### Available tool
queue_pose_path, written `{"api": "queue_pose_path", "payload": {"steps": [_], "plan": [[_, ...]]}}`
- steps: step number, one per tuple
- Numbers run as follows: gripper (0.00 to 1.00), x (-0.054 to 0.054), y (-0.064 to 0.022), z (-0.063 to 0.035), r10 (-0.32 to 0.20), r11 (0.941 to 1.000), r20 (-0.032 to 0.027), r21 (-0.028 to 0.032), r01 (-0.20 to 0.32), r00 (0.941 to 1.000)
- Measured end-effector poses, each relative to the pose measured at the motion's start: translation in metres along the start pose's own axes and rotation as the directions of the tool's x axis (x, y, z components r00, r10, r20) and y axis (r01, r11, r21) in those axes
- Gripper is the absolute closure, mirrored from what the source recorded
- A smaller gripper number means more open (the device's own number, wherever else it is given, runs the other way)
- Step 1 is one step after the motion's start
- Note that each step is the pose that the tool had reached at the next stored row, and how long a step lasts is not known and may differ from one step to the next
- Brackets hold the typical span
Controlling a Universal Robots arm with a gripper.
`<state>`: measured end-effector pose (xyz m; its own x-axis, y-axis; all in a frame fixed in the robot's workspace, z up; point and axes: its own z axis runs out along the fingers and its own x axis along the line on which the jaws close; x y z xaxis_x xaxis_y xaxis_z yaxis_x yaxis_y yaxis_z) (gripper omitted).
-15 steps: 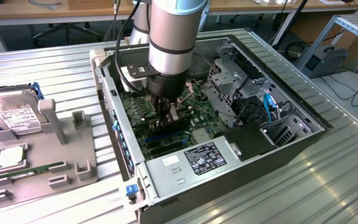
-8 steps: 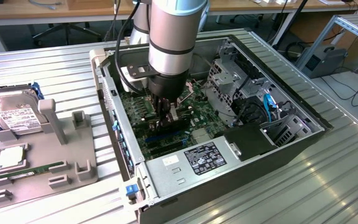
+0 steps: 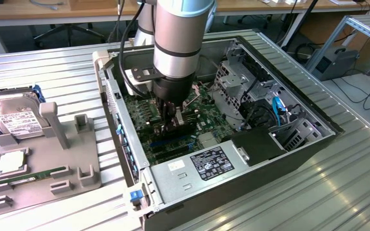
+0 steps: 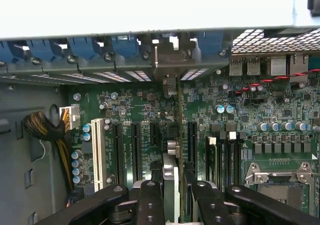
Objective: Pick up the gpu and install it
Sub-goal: 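Insert the gpu into the slot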
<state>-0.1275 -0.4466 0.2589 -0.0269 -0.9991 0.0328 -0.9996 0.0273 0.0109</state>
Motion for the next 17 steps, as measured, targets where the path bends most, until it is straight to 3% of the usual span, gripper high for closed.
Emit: {"api": "queue_pose_path", "payload": {"steps": [14, 17], "plan": [[0.73, -0.0001, 0.0000, 0.0012, 0.000, 1.0000, 0.0003, 0.0002, 0.000, 1.0000], [0.66, 0.0000, 0.0000, 0.0012, 0.000, 1.0000, 0.0001, 0.0001, 0.000, 1.0000]]}}
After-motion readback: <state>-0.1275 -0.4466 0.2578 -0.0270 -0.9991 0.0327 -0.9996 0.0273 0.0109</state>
